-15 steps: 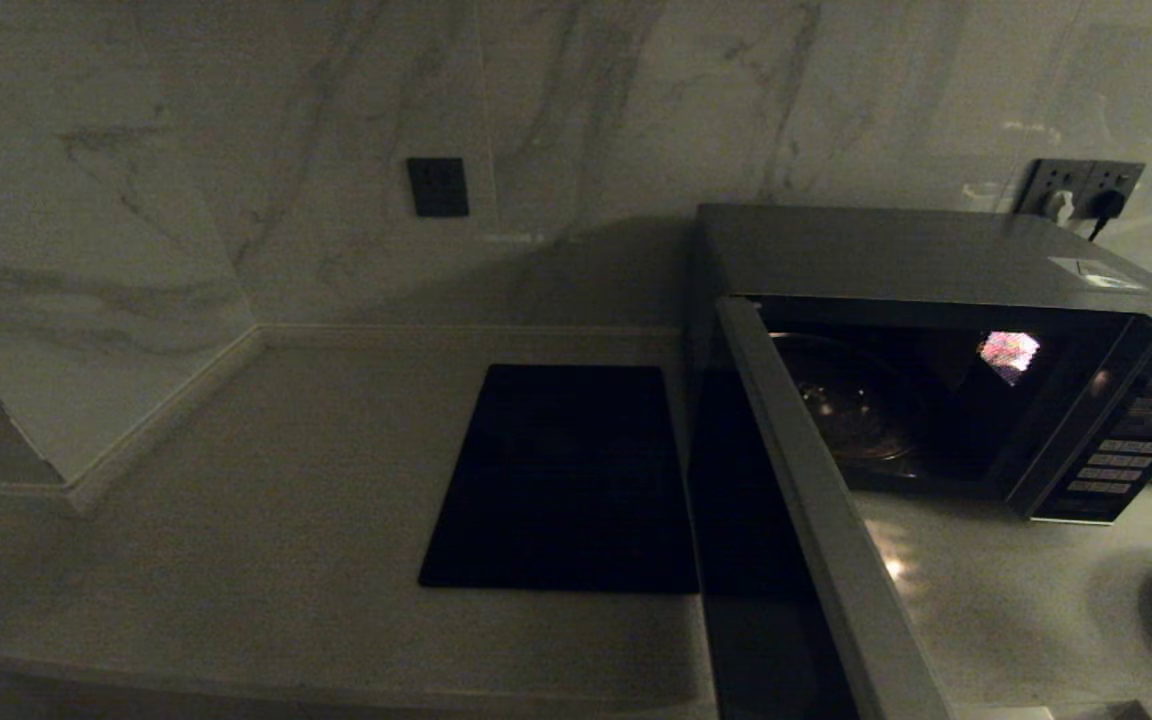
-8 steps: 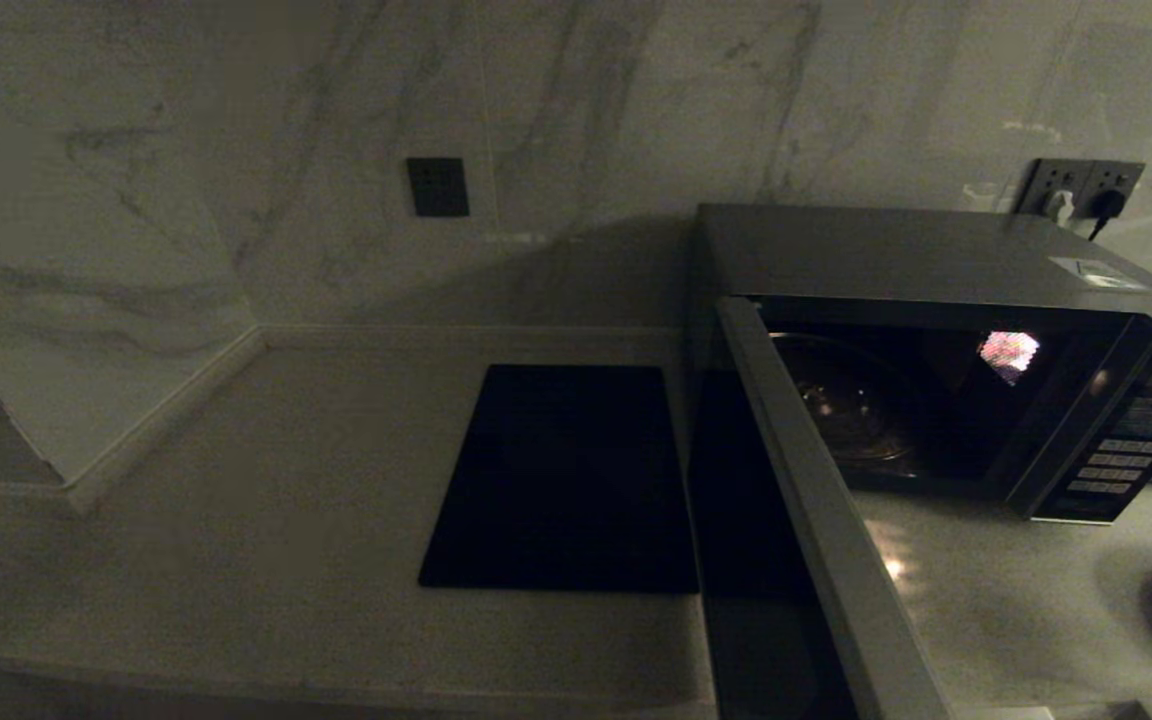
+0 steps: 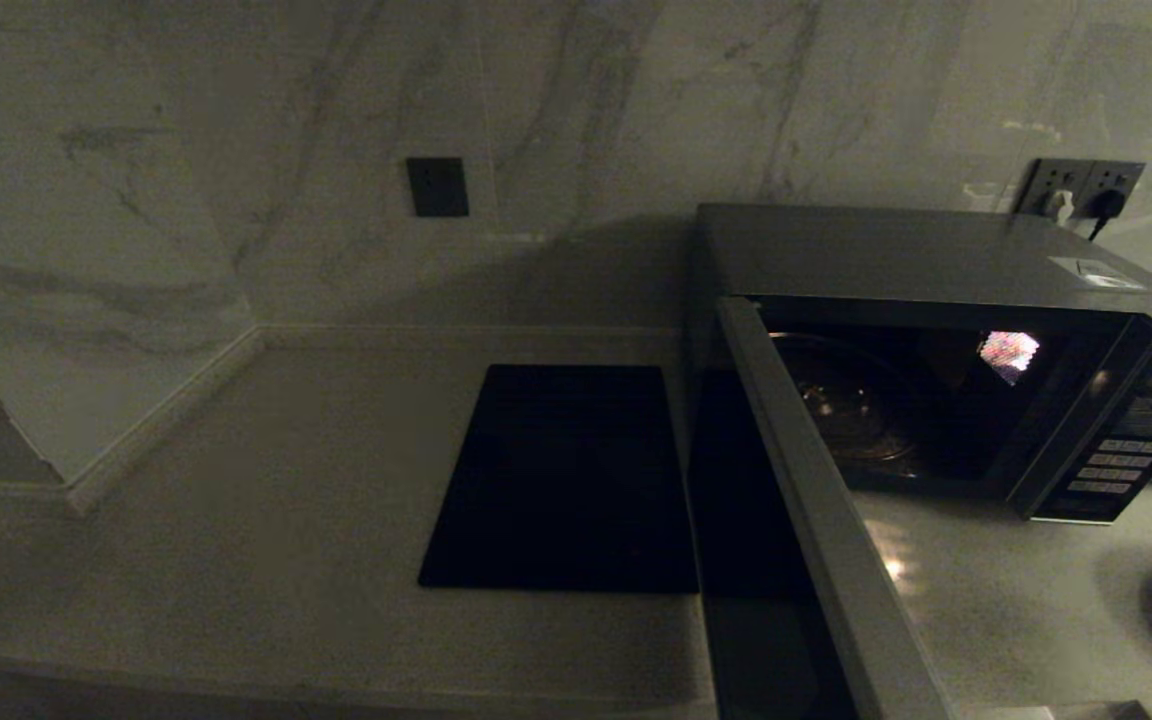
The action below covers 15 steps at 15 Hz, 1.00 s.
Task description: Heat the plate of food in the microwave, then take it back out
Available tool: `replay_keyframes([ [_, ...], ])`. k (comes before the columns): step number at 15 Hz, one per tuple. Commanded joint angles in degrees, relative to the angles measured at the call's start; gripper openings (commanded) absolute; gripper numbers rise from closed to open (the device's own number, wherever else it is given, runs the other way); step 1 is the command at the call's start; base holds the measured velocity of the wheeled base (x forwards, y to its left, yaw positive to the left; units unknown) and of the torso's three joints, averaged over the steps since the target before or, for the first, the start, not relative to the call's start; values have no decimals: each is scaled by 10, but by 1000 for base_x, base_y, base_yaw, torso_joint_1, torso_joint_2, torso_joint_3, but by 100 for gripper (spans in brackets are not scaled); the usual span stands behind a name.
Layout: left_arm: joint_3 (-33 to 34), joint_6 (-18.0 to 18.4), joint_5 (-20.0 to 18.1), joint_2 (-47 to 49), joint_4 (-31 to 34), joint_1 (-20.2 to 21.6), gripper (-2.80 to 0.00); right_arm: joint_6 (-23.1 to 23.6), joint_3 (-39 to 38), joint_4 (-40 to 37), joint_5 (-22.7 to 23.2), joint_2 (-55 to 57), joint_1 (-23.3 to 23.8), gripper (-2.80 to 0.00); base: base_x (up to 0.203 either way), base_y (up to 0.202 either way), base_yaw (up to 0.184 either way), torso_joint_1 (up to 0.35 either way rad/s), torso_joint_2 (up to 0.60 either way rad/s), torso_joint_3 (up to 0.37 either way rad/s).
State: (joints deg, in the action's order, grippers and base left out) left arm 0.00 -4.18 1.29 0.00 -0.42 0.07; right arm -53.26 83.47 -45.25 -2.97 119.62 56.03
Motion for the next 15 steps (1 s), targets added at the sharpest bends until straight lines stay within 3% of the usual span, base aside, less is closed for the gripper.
replay_keyframes([
  [1,0,0,0,0,0,0,-280,19,-13,-3,22,-79,6,0,0,0,0,0,0,0],
  [3,0,0,0,0,0,0,-280,59,-30,-4,55,-143,14,0,0,0,0,0,0,0],
  [6,0,0,0,1,0,0,-280,82,-56,-7,71,-251,5,0,0,0,0,0,0,0],
  [7,0,0,0,0,0,0,-280,85,-69,-8,72,-284,-11,-280,0,0,0,0,0,0],
  [12,0,0,0,1,0,0,-280,89,-129,-21,71,-424,-122,-280,0,0,0,0,0,0],
  [15,0,0,0,1,0,0,-280,89,-136,-85,69,-476,-193,-280,0,0,0,0,0,0],
])
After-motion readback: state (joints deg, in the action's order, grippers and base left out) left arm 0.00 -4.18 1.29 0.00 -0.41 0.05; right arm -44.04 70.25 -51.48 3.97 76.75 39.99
